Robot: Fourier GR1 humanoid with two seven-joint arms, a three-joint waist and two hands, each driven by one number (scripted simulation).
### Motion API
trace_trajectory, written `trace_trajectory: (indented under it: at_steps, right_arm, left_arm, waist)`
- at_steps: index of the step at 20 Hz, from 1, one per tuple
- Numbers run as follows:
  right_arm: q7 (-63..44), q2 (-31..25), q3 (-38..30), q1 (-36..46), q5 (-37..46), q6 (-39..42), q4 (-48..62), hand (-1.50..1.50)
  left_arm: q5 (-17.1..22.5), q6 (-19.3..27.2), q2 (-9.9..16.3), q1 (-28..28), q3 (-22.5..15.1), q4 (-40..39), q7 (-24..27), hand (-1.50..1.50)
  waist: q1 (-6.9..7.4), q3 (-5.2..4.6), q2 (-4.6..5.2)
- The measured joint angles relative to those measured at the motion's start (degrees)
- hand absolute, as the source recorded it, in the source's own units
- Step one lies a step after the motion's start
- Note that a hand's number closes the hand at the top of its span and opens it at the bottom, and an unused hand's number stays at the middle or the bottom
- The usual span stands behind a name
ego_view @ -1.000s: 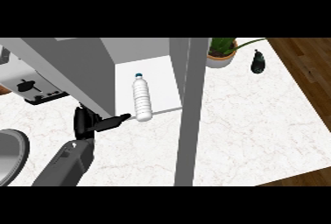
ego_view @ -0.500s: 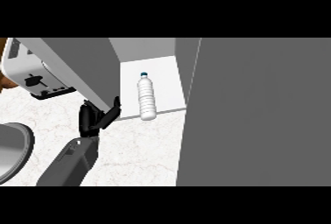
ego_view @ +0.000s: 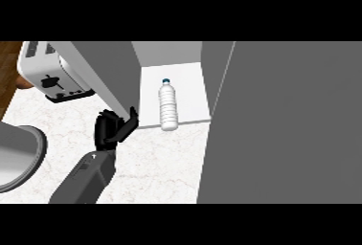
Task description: Pick up the bottled water, place it into the cabinet and close the cabinet
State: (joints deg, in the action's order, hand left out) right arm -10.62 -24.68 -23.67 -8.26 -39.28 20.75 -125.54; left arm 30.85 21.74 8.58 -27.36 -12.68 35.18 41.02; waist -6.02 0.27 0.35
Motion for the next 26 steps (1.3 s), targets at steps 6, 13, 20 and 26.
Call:
trace_trajectory:
  at_steps: [6,13,20,26]
  right_arm:
    - [-0.86,-0.09,-0.05,-2.04,-0.39,0.89,-2.08,1.50]
    - [-2.98,-0.70,1.05,-4.81,-1.97,2.35,-6.42,1.50]
    - [-4.06,-0.10,2.38,-7.32,-2.54,2.19,-7.70,1.50]
    - [-4.46,0.54,4.70,-7.85,-2.57,1.48,-8.58,1.50]
  left_arm:
    - [1.65,-5.01,-0.90,-0.53,-0.13,-0.50,-1.10,1.50]
    - [3.78,-12.96,-2.04,1.41,-1.81,1.71,-0.33,1.50]
    - [3.05,-20.17,-4.47,4.00,-7.18,12.37,-2.15,-1.50]
    - [3.21,-25.09,-0.39,12.82,-10.85,25.90,-5.77,-1.50]
  waist:
    - [1.81,-0.17,-0.04]
    - [3.29,-0.18,-0.50]
    - [4.98,-0.25,-0.96]
    - [6.00,-0.29,-1.02]
